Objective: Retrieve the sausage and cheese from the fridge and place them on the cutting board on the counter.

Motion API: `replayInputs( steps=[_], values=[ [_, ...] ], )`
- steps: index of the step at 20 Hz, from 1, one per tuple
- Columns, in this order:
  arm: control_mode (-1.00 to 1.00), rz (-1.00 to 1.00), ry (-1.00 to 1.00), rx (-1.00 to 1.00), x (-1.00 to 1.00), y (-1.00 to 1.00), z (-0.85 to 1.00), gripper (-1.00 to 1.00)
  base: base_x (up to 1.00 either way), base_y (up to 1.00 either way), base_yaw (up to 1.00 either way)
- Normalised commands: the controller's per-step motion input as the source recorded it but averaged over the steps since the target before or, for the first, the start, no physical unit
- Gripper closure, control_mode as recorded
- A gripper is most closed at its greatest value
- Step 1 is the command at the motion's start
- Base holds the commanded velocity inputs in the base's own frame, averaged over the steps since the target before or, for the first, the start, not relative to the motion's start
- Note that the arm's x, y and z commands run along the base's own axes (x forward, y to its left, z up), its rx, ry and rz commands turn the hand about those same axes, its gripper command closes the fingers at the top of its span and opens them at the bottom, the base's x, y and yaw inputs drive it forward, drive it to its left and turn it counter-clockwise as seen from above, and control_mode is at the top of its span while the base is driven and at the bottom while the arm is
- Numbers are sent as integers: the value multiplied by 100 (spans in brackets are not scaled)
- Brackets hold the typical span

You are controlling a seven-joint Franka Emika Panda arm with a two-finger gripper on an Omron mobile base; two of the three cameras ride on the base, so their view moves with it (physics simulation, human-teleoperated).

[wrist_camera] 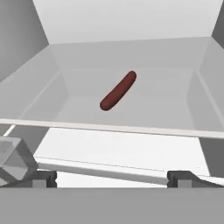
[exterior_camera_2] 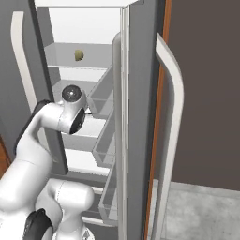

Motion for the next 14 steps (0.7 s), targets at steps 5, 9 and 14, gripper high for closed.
replayInputs(
  steps=[5,9,14],
  values=[
    [-100,-4,-4,0,45,1,6,-100,0,0,0],
    [-100,-7,7,0,50,5,19,-100,0,0,0],
    [-100,-6,17,0,44,1,12,-100,0,0,0]
  ],
)
